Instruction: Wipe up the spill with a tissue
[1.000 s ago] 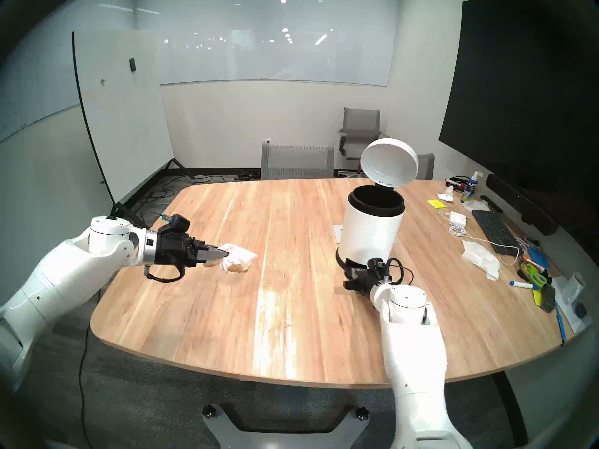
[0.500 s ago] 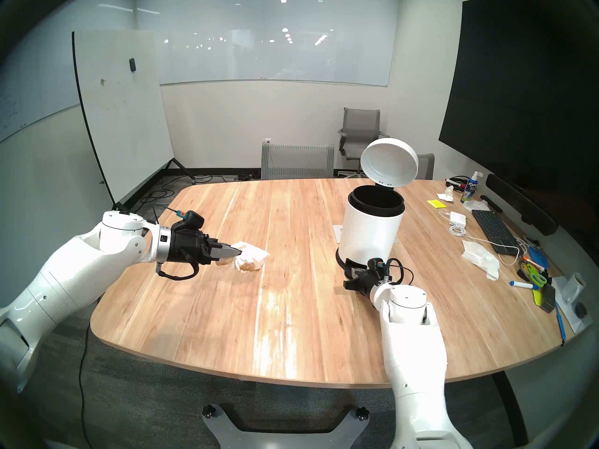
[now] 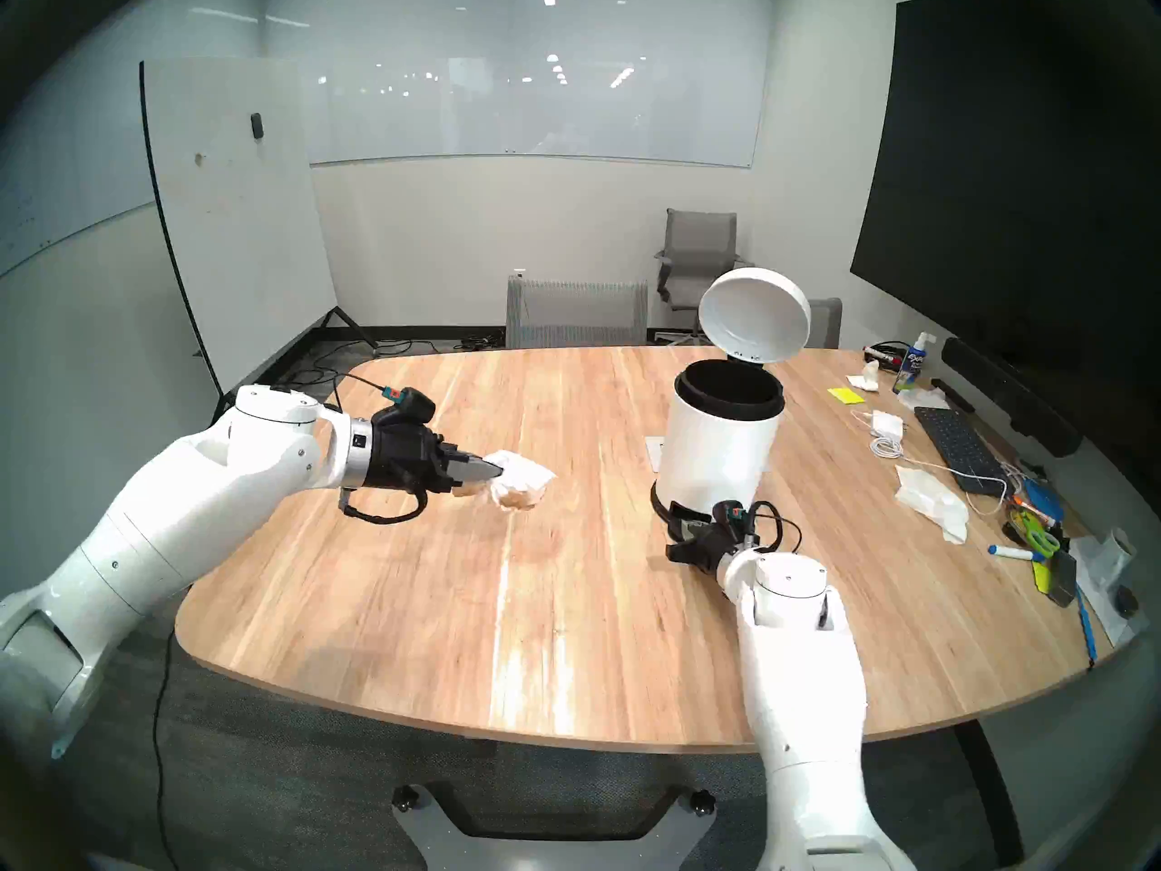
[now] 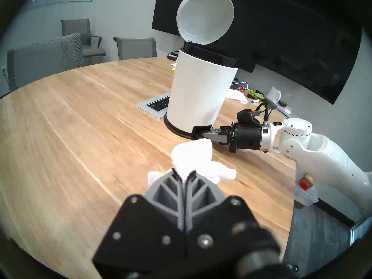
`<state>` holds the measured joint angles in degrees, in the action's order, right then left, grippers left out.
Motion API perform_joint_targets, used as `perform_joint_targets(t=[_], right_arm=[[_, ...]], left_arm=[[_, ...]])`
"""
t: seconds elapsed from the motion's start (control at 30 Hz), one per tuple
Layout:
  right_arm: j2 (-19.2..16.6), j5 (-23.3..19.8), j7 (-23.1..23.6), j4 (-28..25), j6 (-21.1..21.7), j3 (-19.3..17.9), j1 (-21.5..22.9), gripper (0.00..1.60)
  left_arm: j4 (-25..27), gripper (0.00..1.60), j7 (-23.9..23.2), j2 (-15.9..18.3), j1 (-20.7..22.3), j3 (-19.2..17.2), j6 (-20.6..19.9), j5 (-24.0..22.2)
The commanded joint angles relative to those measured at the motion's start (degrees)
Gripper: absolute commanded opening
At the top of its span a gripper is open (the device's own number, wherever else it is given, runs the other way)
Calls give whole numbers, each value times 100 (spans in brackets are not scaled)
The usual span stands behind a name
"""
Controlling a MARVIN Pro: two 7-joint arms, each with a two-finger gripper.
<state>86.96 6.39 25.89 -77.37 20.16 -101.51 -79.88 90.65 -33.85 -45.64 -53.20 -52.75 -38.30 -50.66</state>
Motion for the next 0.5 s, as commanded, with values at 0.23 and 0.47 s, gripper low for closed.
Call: perform_joint_targets(t=[0.23,0.47], right_arm=[[-6,5,8,22,29,-12,-90,0],[-6,5,7,26,25,-12,-86,0]], left_arm=[[179,0,452,-902,767,90,-459,94],[183,0,650,-1333,1161,90,-732,121]])
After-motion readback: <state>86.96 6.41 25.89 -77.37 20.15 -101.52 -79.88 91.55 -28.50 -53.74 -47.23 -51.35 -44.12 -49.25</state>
